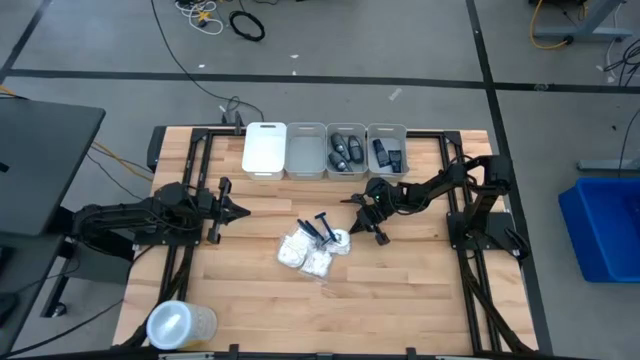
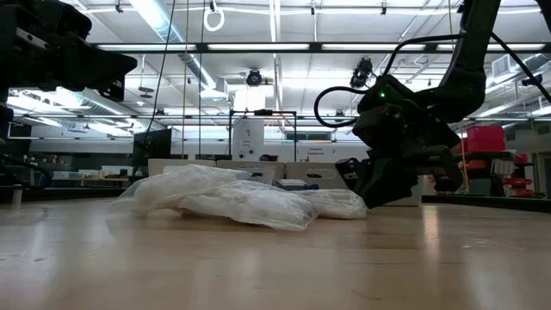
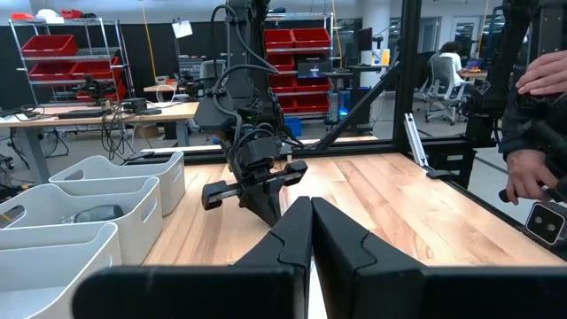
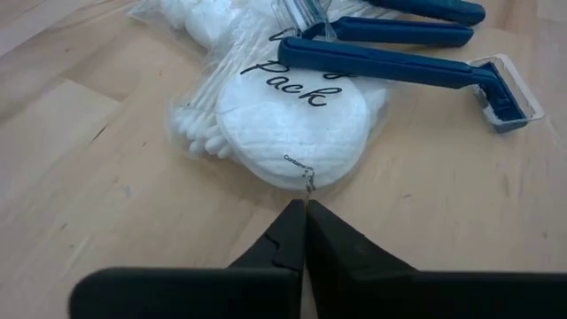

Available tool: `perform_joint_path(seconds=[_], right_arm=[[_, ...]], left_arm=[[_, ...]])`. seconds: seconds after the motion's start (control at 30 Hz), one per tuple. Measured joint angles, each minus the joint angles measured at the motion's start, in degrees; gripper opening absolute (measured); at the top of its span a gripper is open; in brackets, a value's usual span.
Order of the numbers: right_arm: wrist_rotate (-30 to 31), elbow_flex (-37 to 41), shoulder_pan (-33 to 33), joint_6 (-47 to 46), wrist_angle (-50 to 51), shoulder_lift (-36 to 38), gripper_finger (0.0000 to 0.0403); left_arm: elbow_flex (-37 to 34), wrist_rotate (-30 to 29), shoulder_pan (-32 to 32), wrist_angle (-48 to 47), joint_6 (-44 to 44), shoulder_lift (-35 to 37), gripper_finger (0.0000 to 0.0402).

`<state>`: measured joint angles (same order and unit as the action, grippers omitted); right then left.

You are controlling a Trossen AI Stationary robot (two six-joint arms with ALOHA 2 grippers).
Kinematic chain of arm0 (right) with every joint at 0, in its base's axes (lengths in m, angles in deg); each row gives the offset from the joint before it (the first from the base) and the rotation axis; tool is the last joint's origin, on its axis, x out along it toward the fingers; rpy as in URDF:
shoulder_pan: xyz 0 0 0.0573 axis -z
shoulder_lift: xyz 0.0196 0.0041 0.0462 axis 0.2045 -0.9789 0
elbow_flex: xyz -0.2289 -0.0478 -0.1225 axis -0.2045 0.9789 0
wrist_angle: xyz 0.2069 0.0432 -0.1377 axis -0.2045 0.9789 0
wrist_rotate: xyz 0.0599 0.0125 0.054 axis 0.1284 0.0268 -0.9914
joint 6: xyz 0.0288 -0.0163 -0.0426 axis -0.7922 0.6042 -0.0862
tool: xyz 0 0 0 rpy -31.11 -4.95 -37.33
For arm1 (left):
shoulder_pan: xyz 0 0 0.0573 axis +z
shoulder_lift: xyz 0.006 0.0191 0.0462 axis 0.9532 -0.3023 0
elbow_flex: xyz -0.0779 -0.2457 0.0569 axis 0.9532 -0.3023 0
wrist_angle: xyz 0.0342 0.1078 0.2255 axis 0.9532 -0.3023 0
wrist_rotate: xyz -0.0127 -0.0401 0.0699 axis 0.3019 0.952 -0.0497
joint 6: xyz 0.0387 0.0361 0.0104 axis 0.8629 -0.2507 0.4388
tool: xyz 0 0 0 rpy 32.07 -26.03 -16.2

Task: Pick & Place Travel size toiletries
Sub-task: Put the white cotton pack into the left gray bin

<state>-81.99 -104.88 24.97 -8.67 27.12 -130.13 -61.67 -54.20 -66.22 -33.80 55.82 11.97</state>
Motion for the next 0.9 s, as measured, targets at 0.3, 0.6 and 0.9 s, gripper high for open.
perform_joint_path(seconds=[0.3,0.6,0.9], right_arm=[[-0.04,0.0,-0.04,-0.01,0.28,0.27,0.0011],[-0.09,0.0,-0.24,-0.08,0.33,3.55,0.0005],[-0.02,-0.09,-1.44,-0.14,0.35,8.41,0.0004]], left_arm=[[0.02,0.0,-0.01,0.01,0.0,-0.02,0.0016],[0.02,0.0,-0.01,-0.01,0.0,0.0,0.0016],[0.0,0.0,0.01,0.01,0.0,-0.02,0.0016]])
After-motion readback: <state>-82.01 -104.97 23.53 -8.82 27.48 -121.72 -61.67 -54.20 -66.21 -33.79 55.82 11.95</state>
